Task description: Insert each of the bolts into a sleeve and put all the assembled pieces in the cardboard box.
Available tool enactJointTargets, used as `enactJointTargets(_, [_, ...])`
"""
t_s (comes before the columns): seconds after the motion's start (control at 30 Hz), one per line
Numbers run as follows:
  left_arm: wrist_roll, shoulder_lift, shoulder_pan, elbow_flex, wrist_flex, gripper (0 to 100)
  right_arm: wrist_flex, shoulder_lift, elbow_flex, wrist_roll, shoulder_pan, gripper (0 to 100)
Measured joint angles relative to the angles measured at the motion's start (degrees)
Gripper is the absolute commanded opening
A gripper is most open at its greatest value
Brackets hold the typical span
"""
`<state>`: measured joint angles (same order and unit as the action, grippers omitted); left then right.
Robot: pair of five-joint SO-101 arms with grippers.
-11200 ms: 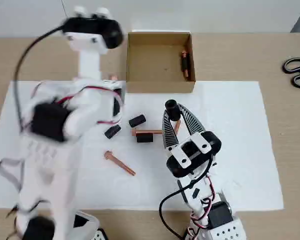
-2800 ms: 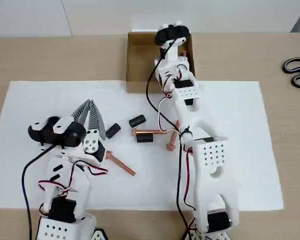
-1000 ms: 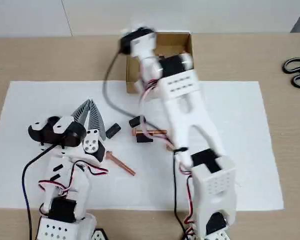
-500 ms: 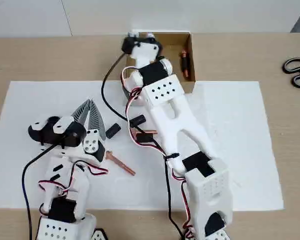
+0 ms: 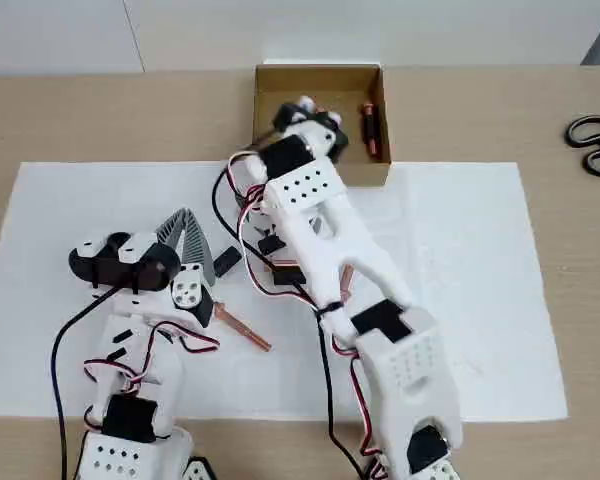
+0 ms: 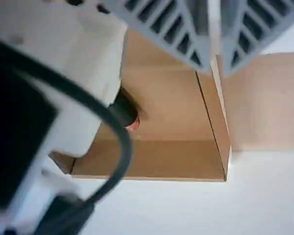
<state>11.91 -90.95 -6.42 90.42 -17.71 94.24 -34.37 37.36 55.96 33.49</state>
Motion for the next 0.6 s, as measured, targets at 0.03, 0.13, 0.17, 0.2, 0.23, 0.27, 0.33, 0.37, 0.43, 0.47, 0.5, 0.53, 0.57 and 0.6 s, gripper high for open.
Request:
enactJointTargets(0.03, [0.00, 0.00, 0.00, 0.35, 0.00, 1, -0.18, -1.49, 0.00, 1.67, 0.00, 19.6])
enactJointTargets(0.13, [0.00, 0.00, 0.00, 0.88, 0.00, 1, -0.35, -4.84, 0.00, 4.04, 0.00, 19.6])
enactJointTargets(0.17, [0.00, 0.00, 0.00, 0.88, 0.00, 1, -0.79, -5.01, 0.00, 4.40, -0.09, 19.6])
enactJointTargets(0.2, [0.00, 0.00, 0.00, 0.88, 0.00, 1, -1.58, -5.10, 0.00, 4.48, -0.18, 19.6])
enactJointTargets(0.23, [0.00, 0.00, 0.00, 0.88, 0.00, 1, -2.73, -5.27, 0.00, 4.66, -0.18, 19.6])
enactJointTargets(0.27, [0.00, 0.00, 0.00, 0.88, 0.00, 1, -4.04, -5.27, 0.00, 4.75, -0.18, 19.6])
enactJointTargets(0.33, [0.00, 0.00, 0.00, 0.88, 0.00, 1, -6.15, -5.36, 0.00, 4.75, -0.09, 19.6])
enactJointTargets(0.37, [0.00, 0.00, 0.00, 0.88, 0.00, 1, -6.86, -5.36, 0.00, 4.75, -0.09, 19.6])
enactJointTargets(0.43, [0.00, 0.00, 0.00, 0.88, 0.00, 1, -7.74, -5.36, 0.00, 4.75, -0.09, 19.6])
enactJointTargets(0.47, [0.00, 0.00, 0.00, 0.88, 0.09, 1, -7.82, -5.36, 0.00, 4.75, -0.09, 19.6])
enactJointTargets(0.5, [0.00, 0.00, 0.00, 0.88, 0.09, 1, -8.09, -5.36, 0.00, 4.75, -0.09, 19.6])
enactJointTargets(0.53, [0.00, 0.00, 0.00, 0.88, 0.09, 1, -8.26, -5.36, 0.00, 4.75, -0.09, 19.6])
enactJointTargets(0.57, [0.00, 0.00, 0.00, 0.88, 0.09, 1, -8.62, -5.63, 0.00, 4.75, -0.09, 19.6])
enactJointTargets(0.6, [0.00, 0.00, 0.00, 0.88, 0.09, 1, -9.14, -5.71, 0.00, 4.75, -0.09, 19.6])
